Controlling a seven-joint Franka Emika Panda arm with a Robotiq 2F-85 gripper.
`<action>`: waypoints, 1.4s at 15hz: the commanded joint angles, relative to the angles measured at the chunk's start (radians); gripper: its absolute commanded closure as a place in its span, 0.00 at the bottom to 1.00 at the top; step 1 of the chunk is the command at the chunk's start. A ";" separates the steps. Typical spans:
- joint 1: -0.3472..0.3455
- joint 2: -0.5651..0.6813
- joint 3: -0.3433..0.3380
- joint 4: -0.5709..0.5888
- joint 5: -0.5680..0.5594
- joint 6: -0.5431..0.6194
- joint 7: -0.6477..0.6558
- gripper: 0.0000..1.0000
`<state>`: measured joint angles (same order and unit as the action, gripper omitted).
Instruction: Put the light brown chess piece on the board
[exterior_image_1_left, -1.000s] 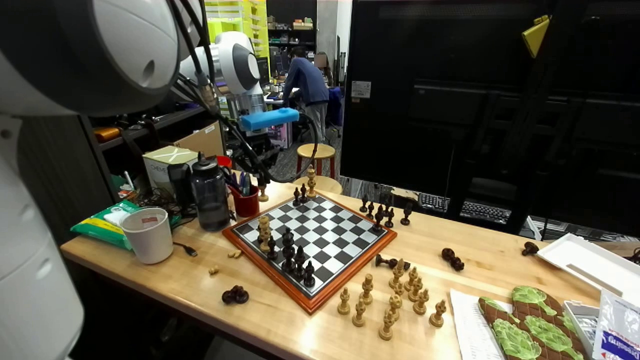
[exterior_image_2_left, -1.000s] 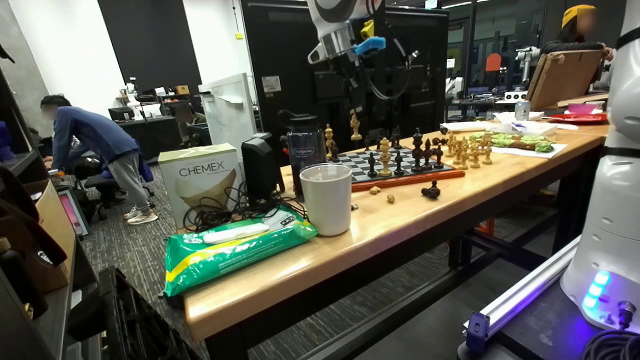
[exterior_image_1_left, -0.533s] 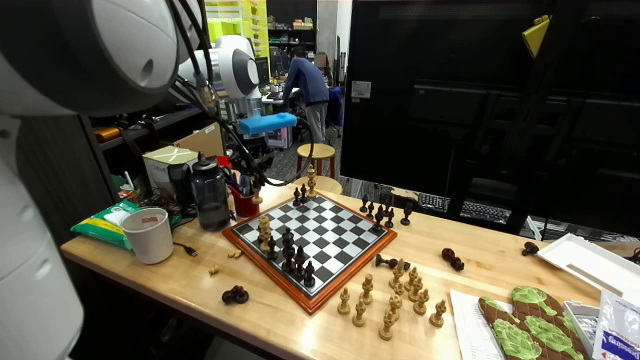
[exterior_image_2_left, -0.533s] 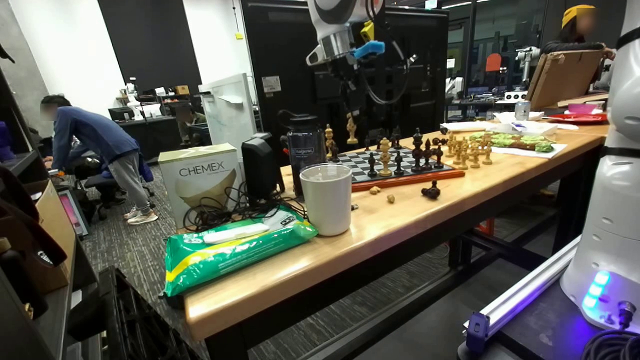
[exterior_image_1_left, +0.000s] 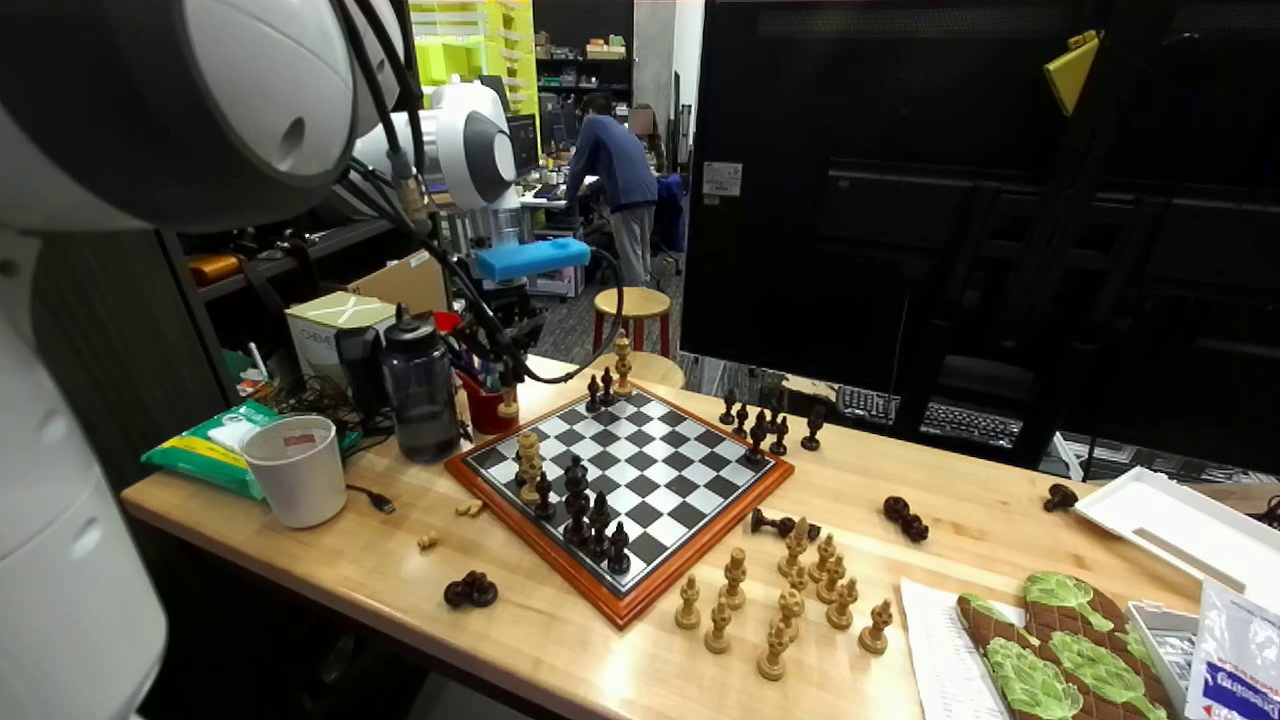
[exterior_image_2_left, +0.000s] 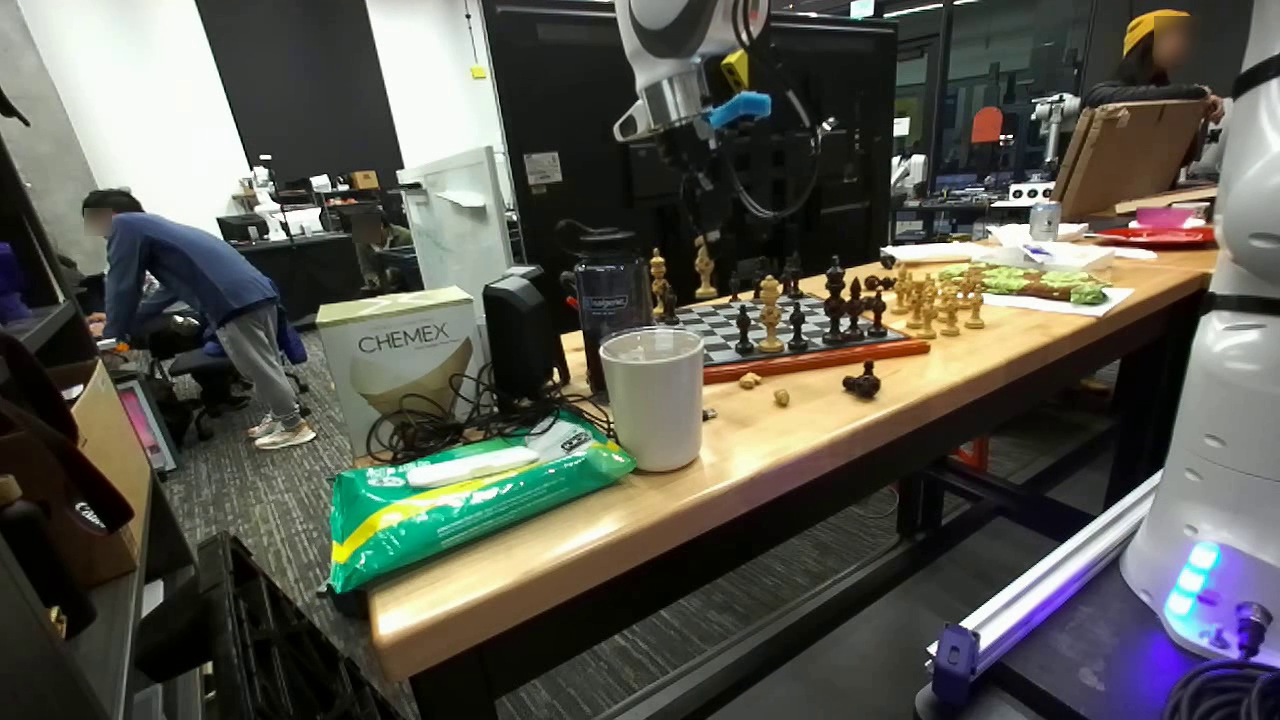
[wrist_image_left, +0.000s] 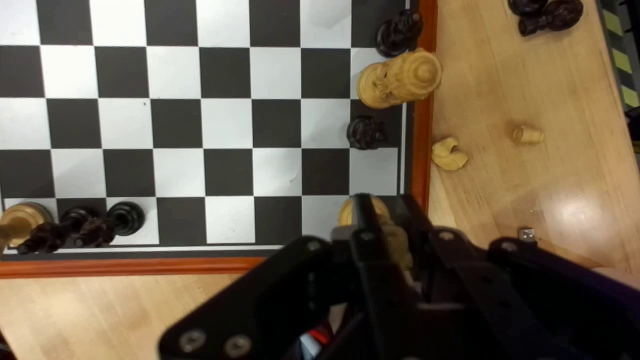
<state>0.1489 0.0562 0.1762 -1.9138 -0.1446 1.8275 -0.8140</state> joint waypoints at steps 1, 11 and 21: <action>0.004 -0.021 0.001 -0.034 0.017 0.017 -0.010 0.96; 0.012 -0.005 0.009 -0.046 0.010 0.006 0.009 0.96; 0.038 -0.010 0.033 -0.068 0.000 0.005 0.082 0.96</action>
<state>0.1791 0.0628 0.2070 -1.9646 -0.1386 1.8295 -0.7509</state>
